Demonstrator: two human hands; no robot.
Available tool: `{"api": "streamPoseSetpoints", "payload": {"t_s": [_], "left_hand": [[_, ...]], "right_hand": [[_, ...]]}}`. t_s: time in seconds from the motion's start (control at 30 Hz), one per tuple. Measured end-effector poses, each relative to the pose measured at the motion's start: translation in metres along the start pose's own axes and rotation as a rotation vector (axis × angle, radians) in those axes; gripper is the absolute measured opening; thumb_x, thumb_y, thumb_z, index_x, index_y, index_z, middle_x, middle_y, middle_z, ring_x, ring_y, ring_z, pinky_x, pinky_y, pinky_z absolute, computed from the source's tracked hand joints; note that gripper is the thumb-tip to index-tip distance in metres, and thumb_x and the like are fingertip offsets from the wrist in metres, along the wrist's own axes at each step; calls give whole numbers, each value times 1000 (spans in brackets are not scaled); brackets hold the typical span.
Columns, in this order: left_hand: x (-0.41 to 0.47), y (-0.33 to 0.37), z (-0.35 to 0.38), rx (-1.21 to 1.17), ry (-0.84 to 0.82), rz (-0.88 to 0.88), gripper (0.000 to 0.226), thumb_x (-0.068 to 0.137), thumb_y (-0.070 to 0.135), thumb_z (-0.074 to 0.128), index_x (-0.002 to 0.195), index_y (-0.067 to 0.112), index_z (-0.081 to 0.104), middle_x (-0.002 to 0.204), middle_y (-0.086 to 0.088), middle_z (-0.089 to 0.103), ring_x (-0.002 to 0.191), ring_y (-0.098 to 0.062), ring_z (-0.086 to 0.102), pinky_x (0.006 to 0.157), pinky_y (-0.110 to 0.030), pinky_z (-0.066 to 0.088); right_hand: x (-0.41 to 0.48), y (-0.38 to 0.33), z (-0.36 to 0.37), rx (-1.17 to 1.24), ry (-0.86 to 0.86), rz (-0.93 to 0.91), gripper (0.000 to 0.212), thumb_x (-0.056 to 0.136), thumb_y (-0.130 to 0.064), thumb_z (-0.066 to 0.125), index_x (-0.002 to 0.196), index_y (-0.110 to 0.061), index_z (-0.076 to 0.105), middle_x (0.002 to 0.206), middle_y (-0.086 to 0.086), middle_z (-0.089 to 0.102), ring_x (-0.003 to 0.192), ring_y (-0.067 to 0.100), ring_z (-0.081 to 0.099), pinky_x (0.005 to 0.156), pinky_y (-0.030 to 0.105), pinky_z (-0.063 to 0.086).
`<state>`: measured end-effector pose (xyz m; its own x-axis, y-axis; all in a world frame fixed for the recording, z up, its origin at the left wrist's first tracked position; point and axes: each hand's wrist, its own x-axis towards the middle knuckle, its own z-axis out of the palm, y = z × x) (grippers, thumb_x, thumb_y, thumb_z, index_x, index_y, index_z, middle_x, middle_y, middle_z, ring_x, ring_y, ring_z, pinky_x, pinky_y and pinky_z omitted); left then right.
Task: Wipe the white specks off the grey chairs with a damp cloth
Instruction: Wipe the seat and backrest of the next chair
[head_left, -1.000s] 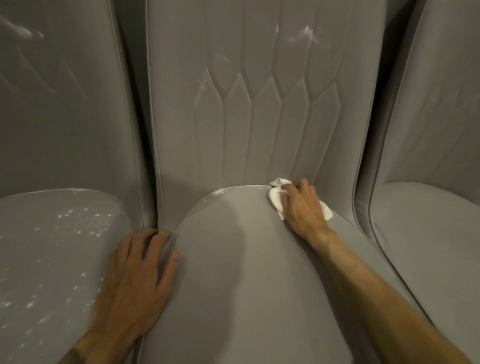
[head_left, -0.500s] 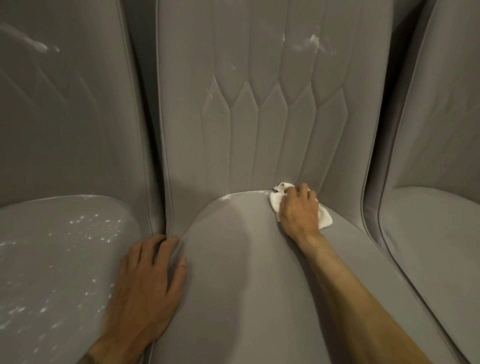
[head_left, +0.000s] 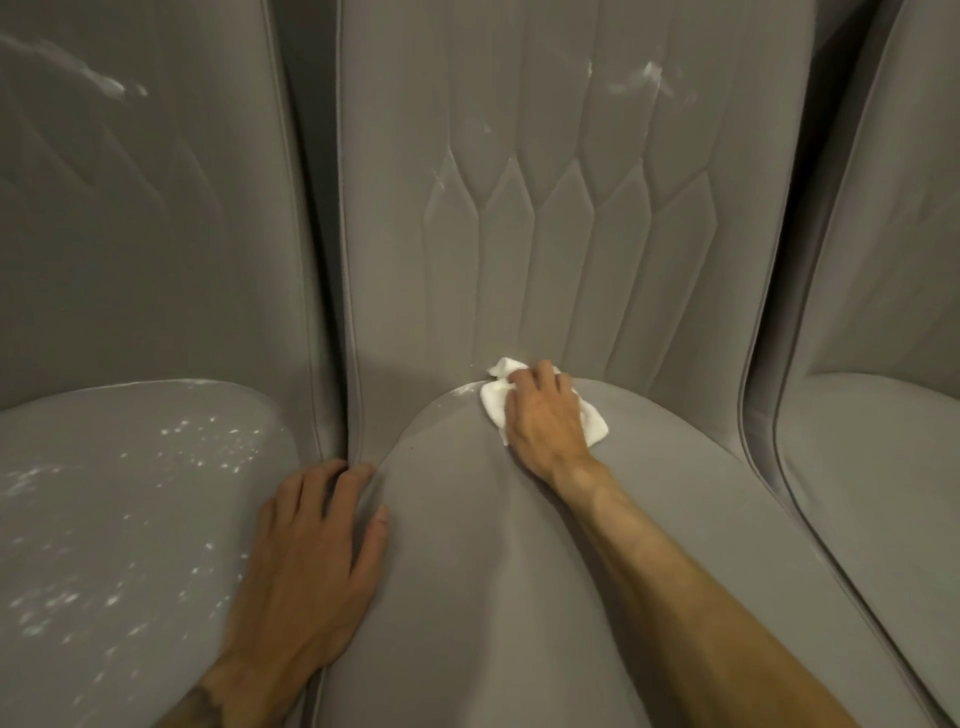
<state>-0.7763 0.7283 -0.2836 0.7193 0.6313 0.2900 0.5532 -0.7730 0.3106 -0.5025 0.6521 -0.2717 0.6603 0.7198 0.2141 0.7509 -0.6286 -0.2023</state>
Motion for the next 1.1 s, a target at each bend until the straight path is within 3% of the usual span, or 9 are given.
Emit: {"api": "streamPoseSetpoints", "payload": {"t_s": [0.1,0.23,0.33,0.43,0.6,0.7,0.8,0.93,1.1], "left_hand": [[-1,0,1,6,8,19,45,100,46,38,134,21,55,131,-7,55,119,-31,50,99,-48,48],[0,0,1,-3,15,16,43,100,45,39,133,22,54,131,-5,54,119,-30,50,99,-47,47],[0,0,2,-8,20,9,44,100,45,39,133,21,56,131,-6,55,120,-30,50,100,-46,45],[0,0,1,1,24,14,44,100,45,39,133,21,56,131,-7,55,119,-31,51,99,-48,46],[-1,4,-2,-6,22,3,45,100,45,38,134,21,56,131,-6,55,119,-30,51,99,-48,47],[-1,3,-2,-9,11,-5,46,100,45,38,134,20,57,132,-7,56,120,-31,51,100,-48,47],[-1,2,-2,-12,-3,-6,48,100,46,37,135,19,57,133,-8,57,121,-31,51,100,-48,47],[-1,5,-2,-29,-22,-10,48,101,47,35,135,20,56,134,-6,55,122,-29,50,102,-47,47],[0,2,-3,-29,-17,-7,49,100,45,35,134,17,58,133,-9,57,121,-31,51,100,-48,47]], "right_hand": [[3,28,-3,-141,-27,-73,34,98,-25,38,129,-15,49,131,8,48,117,32,45,100,42,36],[0,38,-6,-149,83,172,35,96,-18,41,127,-8,53,128,15,51,113,36,45,100,41,30],[2,-6,8,-95,65,58,46,90,-17,45,135,-8,49,130,14,49,113,37,45,99,40,29],[6,6,5,-136,9,-163,36,100,-23,35,132,-14,49,131,9,50,112,31,45,97,36,31],[0,17,-1,-86,90,100,36,98,-18,39,131,-9,52,126,16,51,112,38,46,99,43,30],[-5,-41,11,56,16,-68,43,94,-20,46,136,-13,50,127,15,49,112,38,45,95,44,34],[-3,-41,10,7,-6,-189,36,98,-23,42,132,-15,51,127,10,49,112,34,45,94,41,34],[2,-16,7,-105,16,44,40,98,-23,36,136,-16,46,134,9,48,120,33,43,101,41,33],[-12,-52,13,-1,-22,-266,33,100,-26,41,129,-15,52,126,10,49,110,35,47,92,42,35]]}}
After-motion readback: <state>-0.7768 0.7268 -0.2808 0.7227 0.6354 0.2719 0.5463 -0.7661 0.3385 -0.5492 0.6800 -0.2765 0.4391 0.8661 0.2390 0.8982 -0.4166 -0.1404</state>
